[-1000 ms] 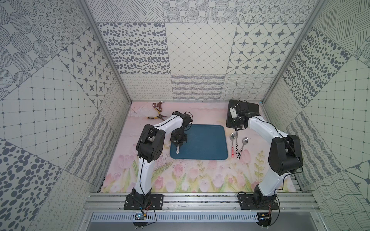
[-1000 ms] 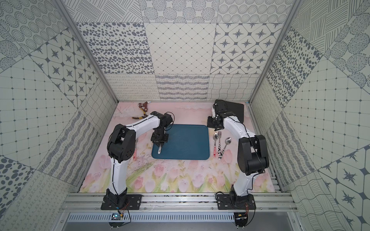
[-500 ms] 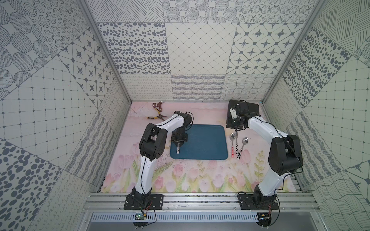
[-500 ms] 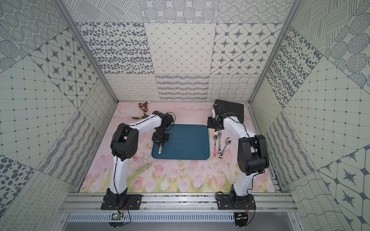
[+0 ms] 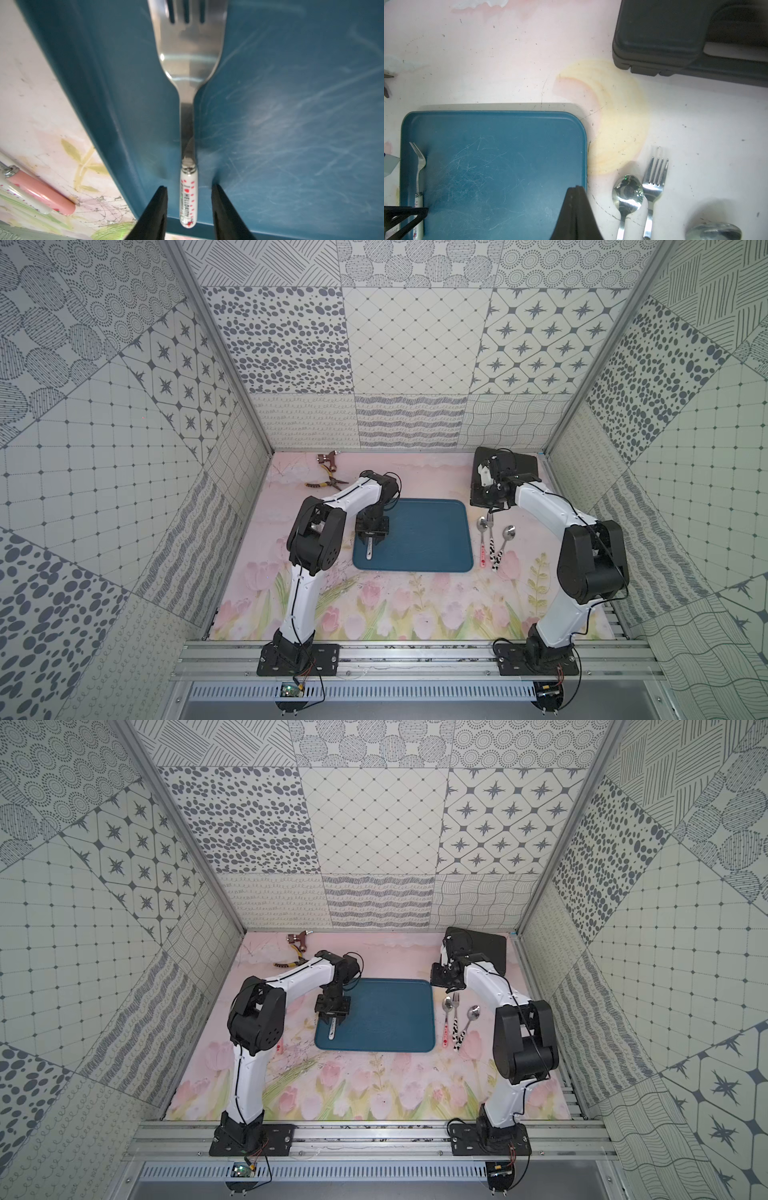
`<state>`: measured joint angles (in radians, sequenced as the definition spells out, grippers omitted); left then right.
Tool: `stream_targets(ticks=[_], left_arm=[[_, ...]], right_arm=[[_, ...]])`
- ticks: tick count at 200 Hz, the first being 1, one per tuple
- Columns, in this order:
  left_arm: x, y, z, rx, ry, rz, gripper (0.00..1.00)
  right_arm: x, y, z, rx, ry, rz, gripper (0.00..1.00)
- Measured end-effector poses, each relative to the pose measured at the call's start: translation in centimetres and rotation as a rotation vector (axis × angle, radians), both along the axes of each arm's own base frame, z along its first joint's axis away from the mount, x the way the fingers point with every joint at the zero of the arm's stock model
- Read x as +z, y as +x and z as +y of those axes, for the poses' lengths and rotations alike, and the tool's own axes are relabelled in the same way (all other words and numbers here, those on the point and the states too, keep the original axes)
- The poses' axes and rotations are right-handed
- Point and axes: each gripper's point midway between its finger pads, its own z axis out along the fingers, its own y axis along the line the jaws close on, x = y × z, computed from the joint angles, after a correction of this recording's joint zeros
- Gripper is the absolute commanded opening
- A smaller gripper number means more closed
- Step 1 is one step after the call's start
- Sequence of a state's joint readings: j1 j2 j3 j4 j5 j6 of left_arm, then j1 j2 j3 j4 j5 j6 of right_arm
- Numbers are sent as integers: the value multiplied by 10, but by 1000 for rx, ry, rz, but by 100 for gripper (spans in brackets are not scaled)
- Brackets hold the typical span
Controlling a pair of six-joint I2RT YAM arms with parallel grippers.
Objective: Set the spoon and fork side by side
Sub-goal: Place the fork on the tray.
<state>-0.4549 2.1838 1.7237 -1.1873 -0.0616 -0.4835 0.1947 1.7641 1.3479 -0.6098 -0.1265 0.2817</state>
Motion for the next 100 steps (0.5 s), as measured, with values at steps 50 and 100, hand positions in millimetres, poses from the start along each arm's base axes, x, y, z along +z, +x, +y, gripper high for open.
stream_targets(ticks=[50, 100], left_arm=[[57, 26, -6, 27, -77, -165, 54], [75, 15, 50, 153, -46, -172, 56]], right_arm=[[3, 0, -1, -2, -3, -7, 0], [9, -5, -4, -10, -11, -22, 2]])
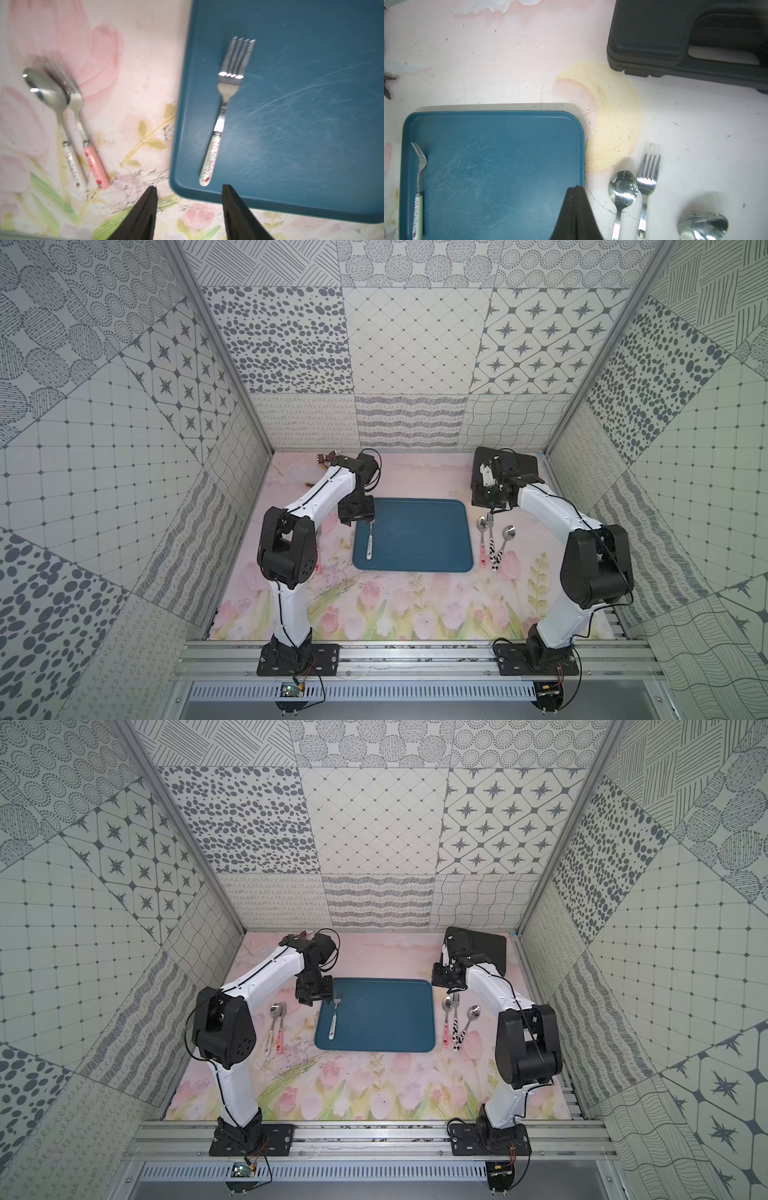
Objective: Set the spoon and fork side by side
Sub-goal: Place the fork on the tray, then pick up the spoon from the center of the board.
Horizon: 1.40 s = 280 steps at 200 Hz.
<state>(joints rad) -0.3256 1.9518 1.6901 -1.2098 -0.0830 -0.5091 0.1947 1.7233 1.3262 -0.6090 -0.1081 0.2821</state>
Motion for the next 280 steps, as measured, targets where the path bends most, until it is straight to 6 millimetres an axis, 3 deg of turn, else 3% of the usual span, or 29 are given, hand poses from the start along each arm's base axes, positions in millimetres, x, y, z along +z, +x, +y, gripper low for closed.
stream_targets(ticks=[72, 143, 201, 280], left_arm=[[-11, -59, 67, 146, 69, 150, 56], [-23, -92, 119, 301, 87, 254, 54], [-41, -95, 133, 352, 81, 315, 51], [-66, -81, 149, 399, 68, 345, 48]], right_arm=[[-2, -2, -1, -16, 7, 7, 2], [-2, -2, 3, -18, 33, 13, 1], [-2, -2, 4, -25, 41, 15, 0], [-2, -1, 4, -25, 41, 9, 0]])
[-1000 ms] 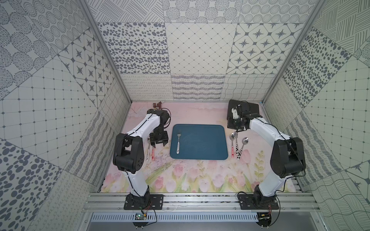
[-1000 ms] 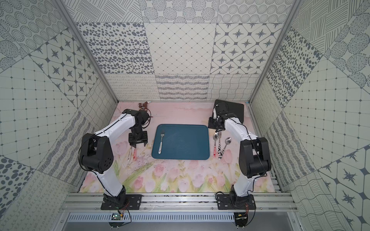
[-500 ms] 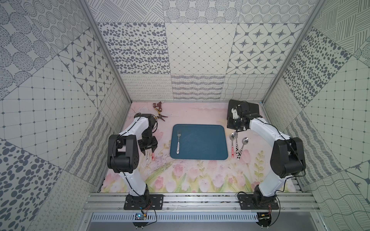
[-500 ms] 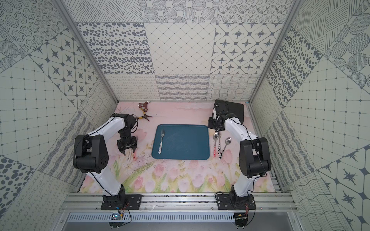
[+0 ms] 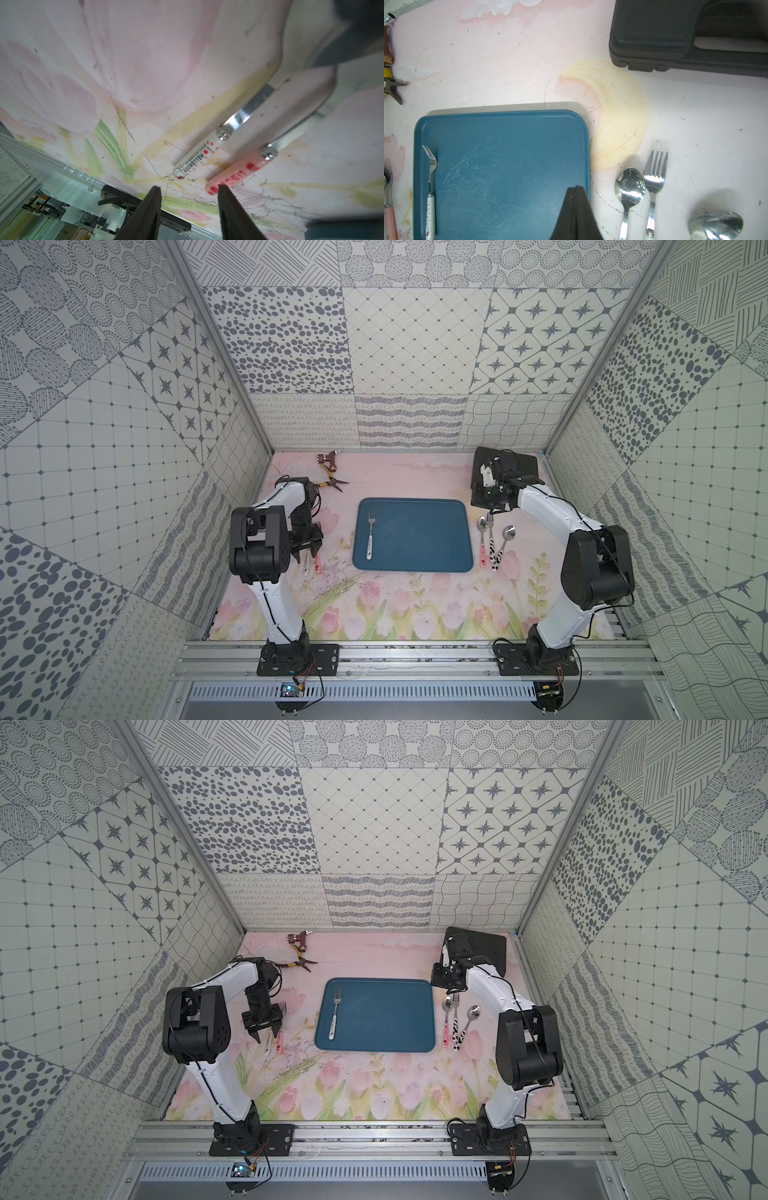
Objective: Set the spoon and fork side by side
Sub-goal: Pick up the spoon from the center of the board.
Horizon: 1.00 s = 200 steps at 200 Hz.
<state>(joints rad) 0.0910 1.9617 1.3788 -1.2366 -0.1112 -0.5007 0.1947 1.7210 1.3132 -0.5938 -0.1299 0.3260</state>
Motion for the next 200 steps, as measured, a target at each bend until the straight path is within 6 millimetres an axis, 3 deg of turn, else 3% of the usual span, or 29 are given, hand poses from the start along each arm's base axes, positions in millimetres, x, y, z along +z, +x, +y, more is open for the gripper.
stream_targets(ticks=[77, 124, 200], left_arm=[[-21, 3, -4, 9, -31, 12, 45], [-23, -5, -5, 19, -42, 38, 38], [-24, -7, -10, 36, -65, 21, 36]], right_arm=[[0, 0, 0, 0, 0, 0, 0], [0, 0, 0, 0, 0, 0, 0], [0, 0, 0, 0, 0, 1, 0]])
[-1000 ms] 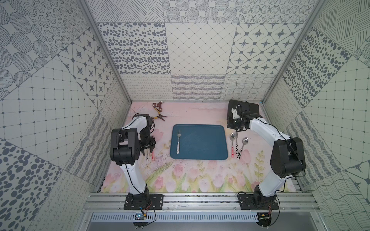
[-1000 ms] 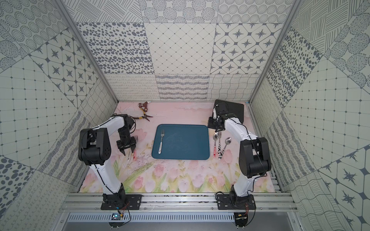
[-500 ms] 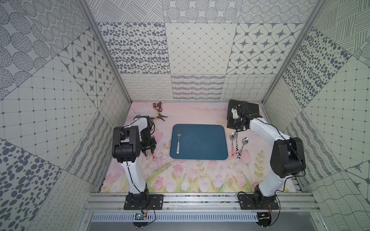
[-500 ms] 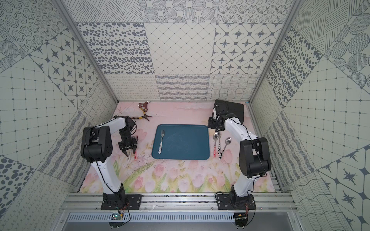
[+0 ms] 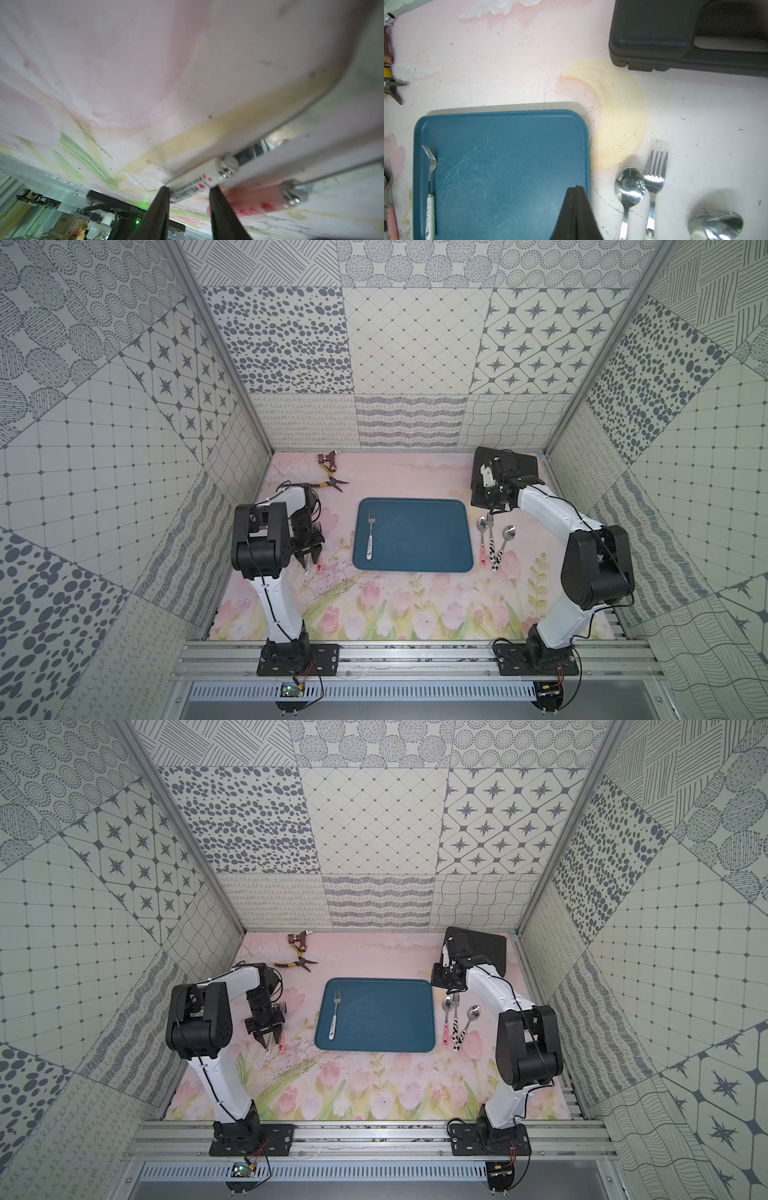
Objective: Set the spoon and fork side by side
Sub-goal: Pick up the spoon from the center of the board.
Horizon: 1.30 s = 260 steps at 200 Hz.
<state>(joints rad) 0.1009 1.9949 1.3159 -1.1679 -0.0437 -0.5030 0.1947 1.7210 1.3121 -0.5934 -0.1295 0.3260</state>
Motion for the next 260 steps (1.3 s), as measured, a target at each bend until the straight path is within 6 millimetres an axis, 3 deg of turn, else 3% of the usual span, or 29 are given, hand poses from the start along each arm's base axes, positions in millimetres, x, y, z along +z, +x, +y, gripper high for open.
stream_targets(ticks=[49, 90, 127, 224, 260], left_arm=[[6, 13, -6, 15, -31, -99, 48], [6, 26, -4, 10, -25, -149, 46], [-1, 29, -5, 11, -32, -142, 39], [-8, 20, -13, 27, -71, -134, 0], [-1, 23, -12, 24, -61, -167, 0]], right_arm=[[0, 0, 0, 0, 0, 0, 0], [0, 0, 0, 0, 0, 0, 0], [0, 0, 0, 0, -1, 0, 0], [0, 0, 0, -1, -2, 0, 0], [0, 0, 0, 1, 0, 0, 0]])
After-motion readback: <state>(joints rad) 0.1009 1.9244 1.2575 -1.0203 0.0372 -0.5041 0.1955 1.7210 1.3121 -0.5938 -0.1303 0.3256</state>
